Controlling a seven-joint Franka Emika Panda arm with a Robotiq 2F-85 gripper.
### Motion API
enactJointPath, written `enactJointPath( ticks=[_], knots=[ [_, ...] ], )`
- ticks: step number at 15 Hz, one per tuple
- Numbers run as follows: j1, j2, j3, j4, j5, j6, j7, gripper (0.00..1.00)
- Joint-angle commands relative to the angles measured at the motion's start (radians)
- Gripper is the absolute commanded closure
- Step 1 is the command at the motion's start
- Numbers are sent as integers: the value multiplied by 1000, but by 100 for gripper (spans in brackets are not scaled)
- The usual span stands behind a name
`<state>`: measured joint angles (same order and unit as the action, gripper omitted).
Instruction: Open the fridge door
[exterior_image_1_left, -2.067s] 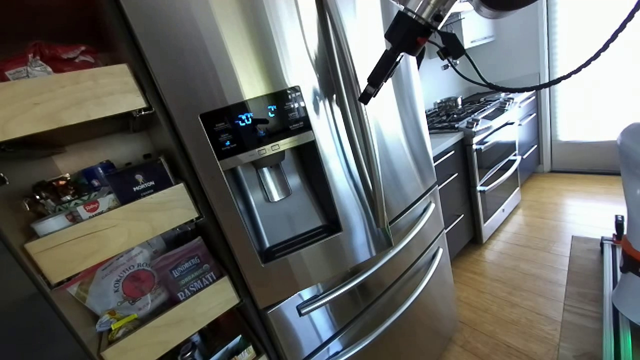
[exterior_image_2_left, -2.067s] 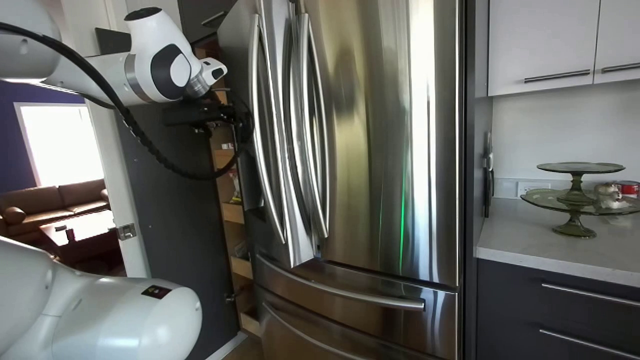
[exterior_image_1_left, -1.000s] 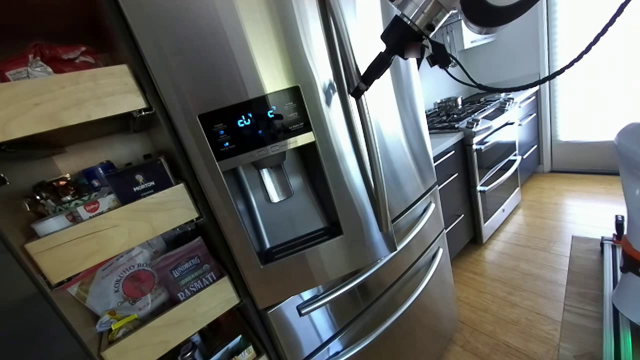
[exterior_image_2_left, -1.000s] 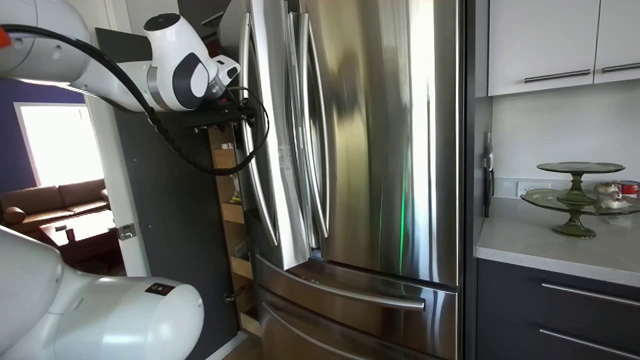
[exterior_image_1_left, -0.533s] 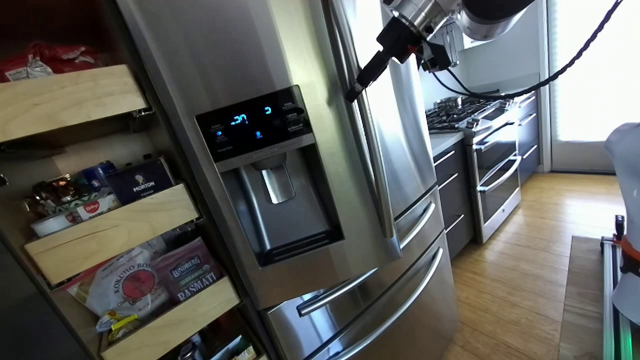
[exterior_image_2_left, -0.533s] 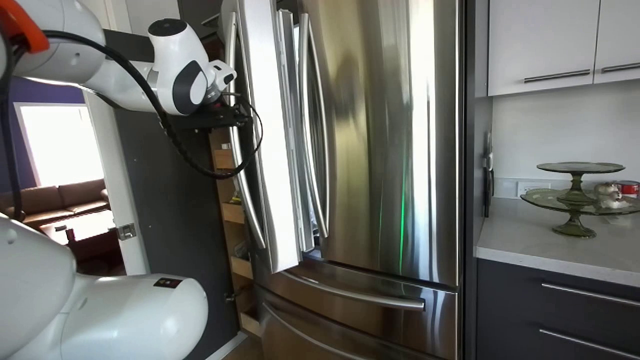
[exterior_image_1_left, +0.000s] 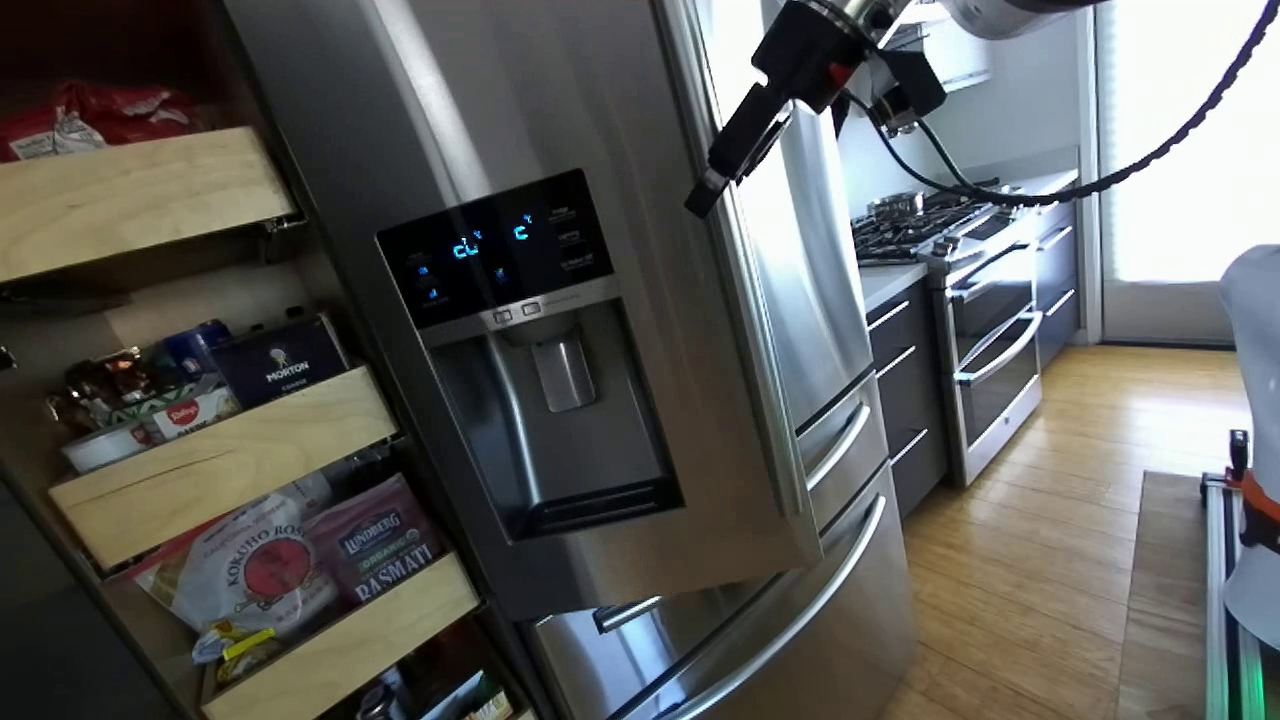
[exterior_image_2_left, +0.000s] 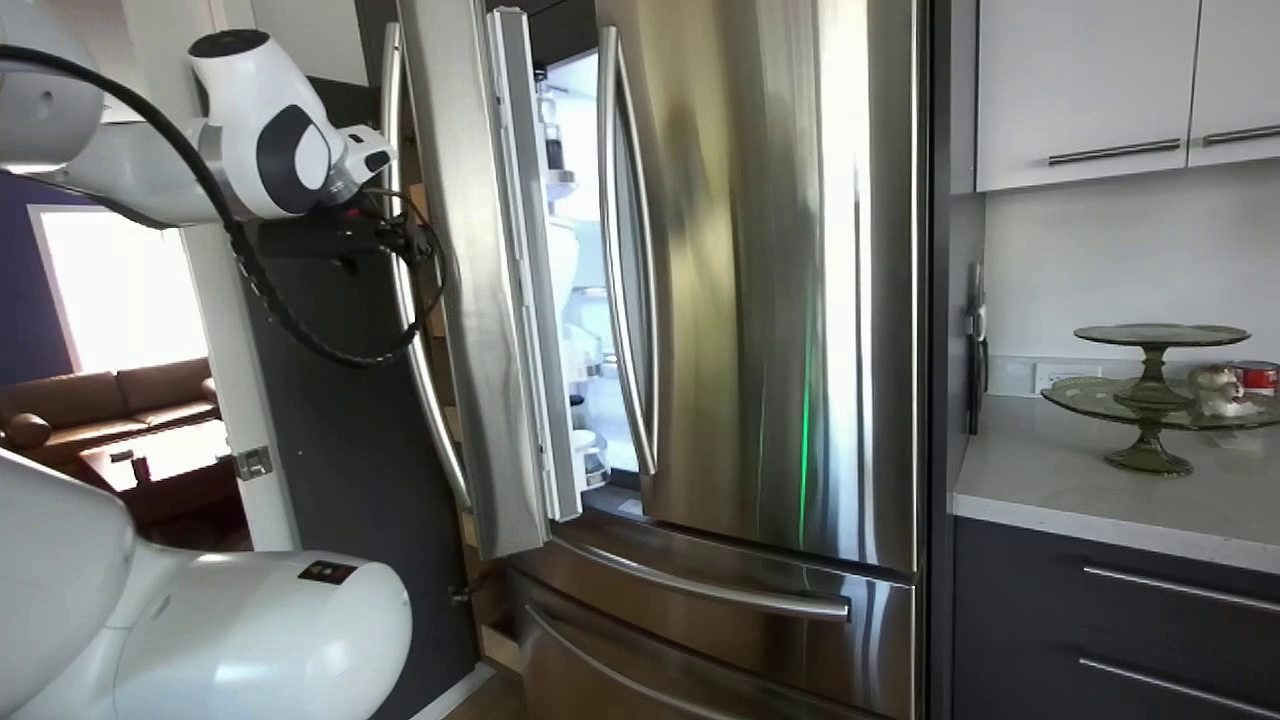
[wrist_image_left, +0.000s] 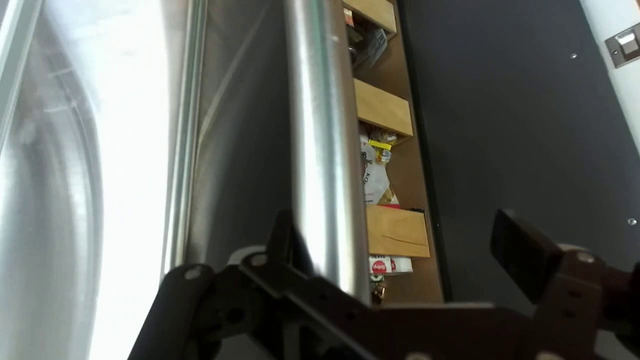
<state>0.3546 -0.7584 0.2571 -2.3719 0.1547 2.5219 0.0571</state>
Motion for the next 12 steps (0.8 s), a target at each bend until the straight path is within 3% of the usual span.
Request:
enactJointPath(
  ticks=[1,5,9,12],
  knots=[
    [-85,4,154,64,-52,-103,181,0],
    [-126,70,290,147,-71,-98,316,0],
    [-215,157,442,248,-132,-48,449,0],
    [-223,231,514,344,-121,-73,484,0]
  ],
)
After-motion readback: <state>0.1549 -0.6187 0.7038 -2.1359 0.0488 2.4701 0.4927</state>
